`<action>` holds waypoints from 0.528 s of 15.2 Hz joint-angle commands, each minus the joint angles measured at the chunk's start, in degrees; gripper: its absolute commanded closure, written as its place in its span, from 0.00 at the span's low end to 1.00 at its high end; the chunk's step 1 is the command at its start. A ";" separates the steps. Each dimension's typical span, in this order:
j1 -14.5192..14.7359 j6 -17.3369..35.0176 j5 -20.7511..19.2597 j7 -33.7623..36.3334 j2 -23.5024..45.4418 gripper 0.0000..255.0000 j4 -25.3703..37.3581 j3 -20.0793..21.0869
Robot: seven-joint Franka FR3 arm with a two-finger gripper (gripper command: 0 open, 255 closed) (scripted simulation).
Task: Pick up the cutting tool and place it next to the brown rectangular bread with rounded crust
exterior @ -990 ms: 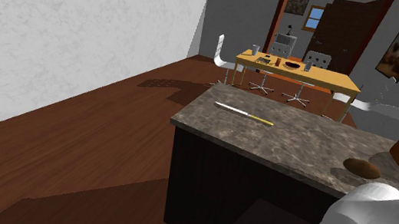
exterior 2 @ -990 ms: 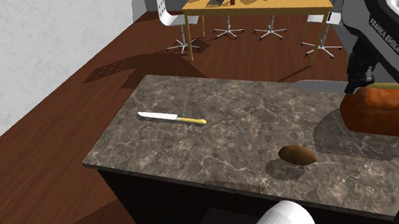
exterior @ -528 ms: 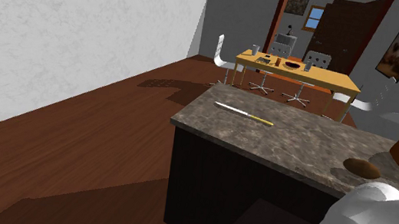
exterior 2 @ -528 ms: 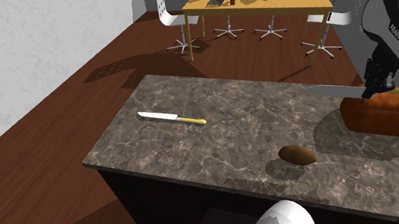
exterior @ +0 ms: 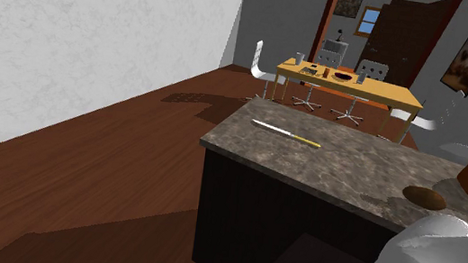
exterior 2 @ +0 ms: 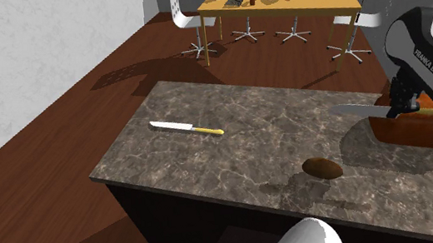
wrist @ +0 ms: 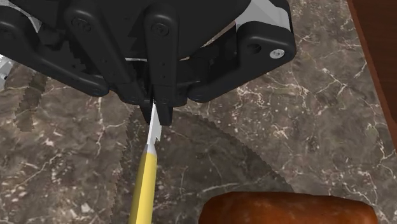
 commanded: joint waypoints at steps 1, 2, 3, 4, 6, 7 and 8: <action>-0.43 1.19 -0.54 0.36 -0.53 1.00 -1.66 -0.29; -0.55 1.81 -0.81 0.51 -0.74 1.00 -2.40 -0.55; -0.66 2.43 -1.09 0.65 -0.93 1.00 -3.13 -0.83; -0.76 3.04 -1.37 0.80 -1.13 1.00 -3.85 -1.12; -0.93 4.27 -1.95 1.08 -1.48 1.00 -5.25 -1.74; -1.01 4.89 -2.24 1.21 -1.64 1.00 -5.93 -2.07; -1.07 5.50 -2.54 1.35 -1.79 1.00 -6.59 -2.41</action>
